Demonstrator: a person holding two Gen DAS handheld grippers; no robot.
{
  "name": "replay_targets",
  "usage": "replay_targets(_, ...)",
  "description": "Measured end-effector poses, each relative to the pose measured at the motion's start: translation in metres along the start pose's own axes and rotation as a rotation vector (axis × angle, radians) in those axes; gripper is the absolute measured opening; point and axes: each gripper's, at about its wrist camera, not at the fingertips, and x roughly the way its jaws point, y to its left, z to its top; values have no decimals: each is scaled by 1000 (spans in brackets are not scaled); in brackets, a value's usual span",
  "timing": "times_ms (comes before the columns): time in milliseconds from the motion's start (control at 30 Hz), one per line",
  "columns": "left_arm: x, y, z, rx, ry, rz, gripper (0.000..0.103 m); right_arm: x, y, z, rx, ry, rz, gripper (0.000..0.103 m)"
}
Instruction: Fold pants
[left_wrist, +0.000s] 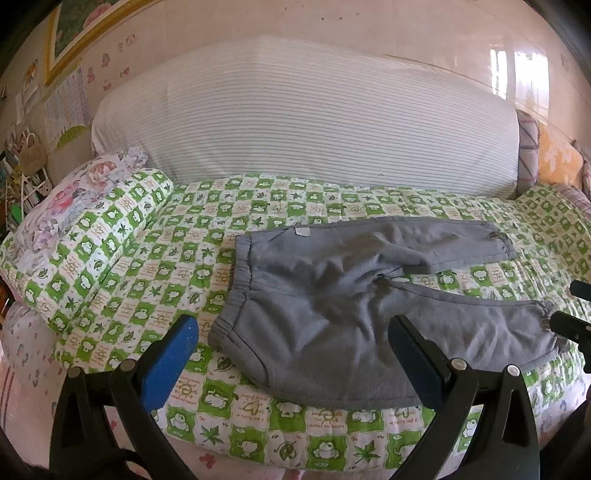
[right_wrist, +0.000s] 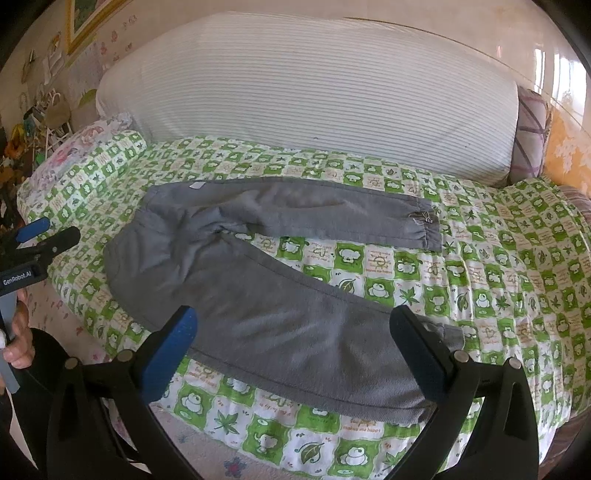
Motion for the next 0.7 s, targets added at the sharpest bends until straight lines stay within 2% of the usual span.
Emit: replay_targets(700, 12, -2, 8, 0, 11, -14, 103, 13, -16, 3, 35, 9, 13, 103)
